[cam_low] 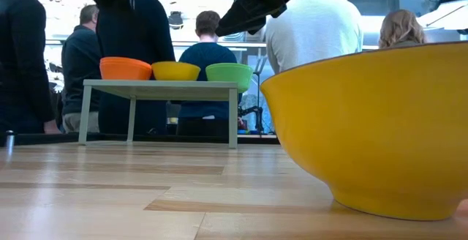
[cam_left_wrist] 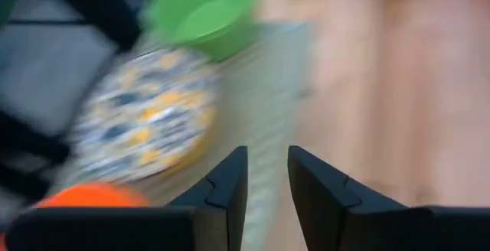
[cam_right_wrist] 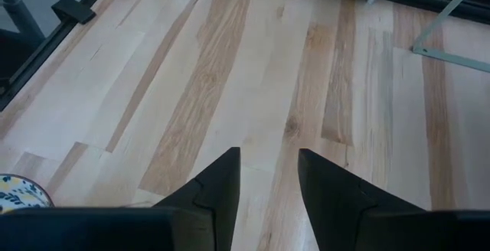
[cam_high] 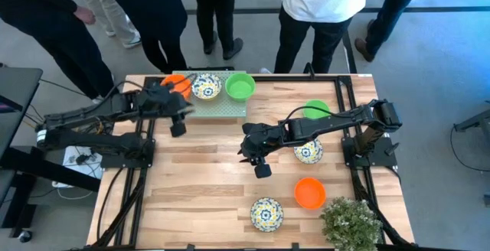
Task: Pick & Place Mini bowls
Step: Stack the white patterned bowl on top of the other white patterned bowl on the shelf
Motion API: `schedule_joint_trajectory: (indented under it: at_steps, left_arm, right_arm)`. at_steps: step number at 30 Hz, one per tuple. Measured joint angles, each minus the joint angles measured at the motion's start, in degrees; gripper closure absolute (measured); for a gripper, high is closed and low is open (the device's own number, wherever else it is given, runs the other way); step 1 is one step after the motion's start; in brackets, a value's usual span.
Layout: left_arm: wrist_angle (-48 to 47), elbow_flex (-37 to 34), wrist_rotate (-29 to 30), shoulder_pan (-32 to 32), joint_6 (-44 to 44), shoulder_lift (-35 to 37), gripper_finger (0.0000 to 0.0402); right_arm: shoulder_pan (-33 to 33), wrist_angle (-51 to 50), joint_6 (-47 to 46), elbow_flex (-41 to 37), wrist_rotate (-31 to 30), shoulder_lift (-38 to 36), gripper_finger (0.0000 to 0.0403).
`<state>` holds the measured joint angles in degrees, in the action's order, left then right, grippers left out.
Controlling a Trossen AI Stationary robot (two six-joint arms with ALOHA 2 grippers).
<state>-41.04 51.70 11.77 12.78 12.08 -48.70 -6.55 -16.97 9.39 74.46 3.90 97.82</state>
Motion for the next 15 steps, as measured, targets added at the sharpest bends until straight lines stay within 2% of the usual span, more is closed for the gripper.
schedule_joint_trajectory:
  at_steps: [5, 11, 15]
  left_arm:
    - [3.17, -0.27, -8.07, -8.39, -4.24, -0.52, 0.0305]
    - [11.81, -6.96, -8.43, -17.42, -8.21, -0.95, 0.0305]
    - [21.77, -12.95, -8.43, -22.05, -10.36, -1.04, 0.0305]
  right_arm:
    - [0.0, 0.51, -3.21, 0.0, 0.02, 0.0, 0.0275]
    - [-0.4, 2.75, -5.4, 0.0, -0.07, 0.0, 0.0275]
    - [-0.92, 2.66, -6.91, 0.0, -0.1, 0.0, 0.0275]
